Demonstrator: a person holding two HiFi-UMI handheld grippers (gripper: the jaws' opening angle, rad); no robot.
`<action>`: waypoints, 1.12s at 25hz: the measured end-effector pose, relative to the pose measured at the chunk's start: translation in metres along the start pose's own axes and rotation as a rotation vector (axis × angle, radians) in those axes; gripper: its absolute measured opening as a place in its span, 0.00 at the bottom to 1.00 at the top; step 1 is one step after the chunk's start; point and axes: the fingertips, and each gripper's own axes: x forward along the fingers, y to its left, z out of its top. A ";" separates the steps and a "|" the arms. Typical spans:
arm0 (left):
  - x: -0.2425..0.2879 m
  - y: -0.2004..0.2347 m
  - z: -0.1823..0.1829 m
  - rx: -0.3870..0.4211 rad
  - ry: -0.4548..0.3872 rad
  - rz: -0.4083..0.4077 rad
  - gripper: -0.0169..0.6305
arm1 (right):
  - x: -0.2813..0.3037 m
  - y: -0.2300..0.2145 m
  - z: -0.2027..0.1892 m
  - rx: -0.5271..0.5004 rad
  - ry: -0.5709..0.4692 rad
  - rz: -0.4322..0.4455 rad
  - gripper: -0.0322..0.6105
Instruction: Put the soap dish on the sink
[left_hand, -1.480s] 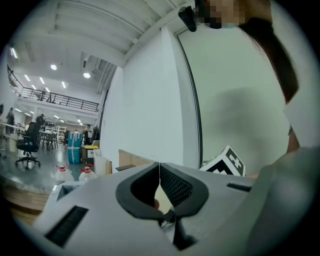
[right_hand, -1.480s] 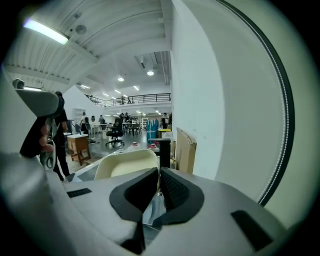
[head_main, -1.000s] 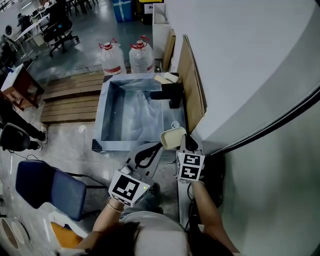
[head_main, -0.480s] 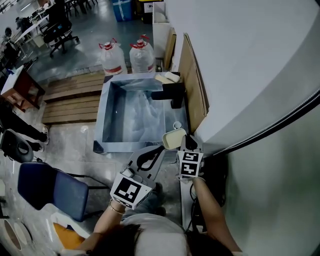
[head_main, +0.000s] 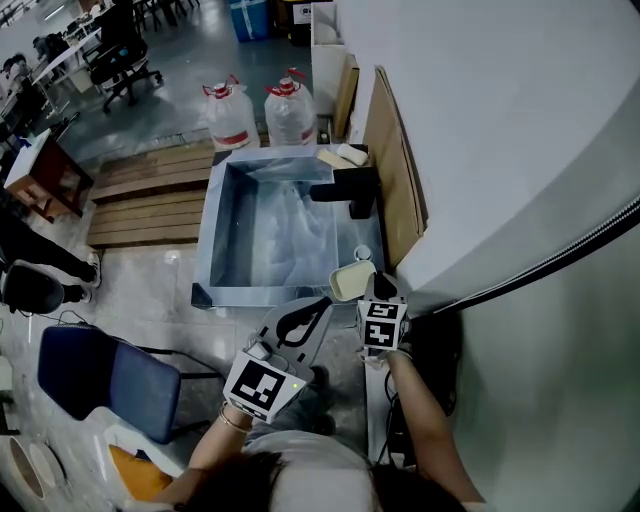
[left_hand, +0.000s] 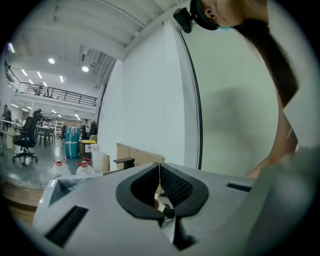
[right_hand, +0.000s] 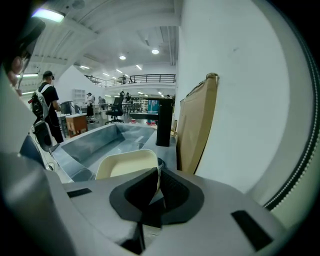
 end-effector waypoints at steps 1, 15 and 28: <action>0.000 0.001 -0.001 -0.002 0.002 0.000 0.04 | 0.001 0.000 -0.001 -0.002 0.010 -0.002 0.11; 0.006 0.012 -0.011 -0.019 0.030 0.002 0.04 | 0.018 -0.006 -0.012 0.003 0.066 -0.019 0.11; 0.013 0.018 -0.008 0.057 -0.013 -0.015 0.04 | 0.029 -0.007 -0.018 -0.002 0.111 -0.029 0.11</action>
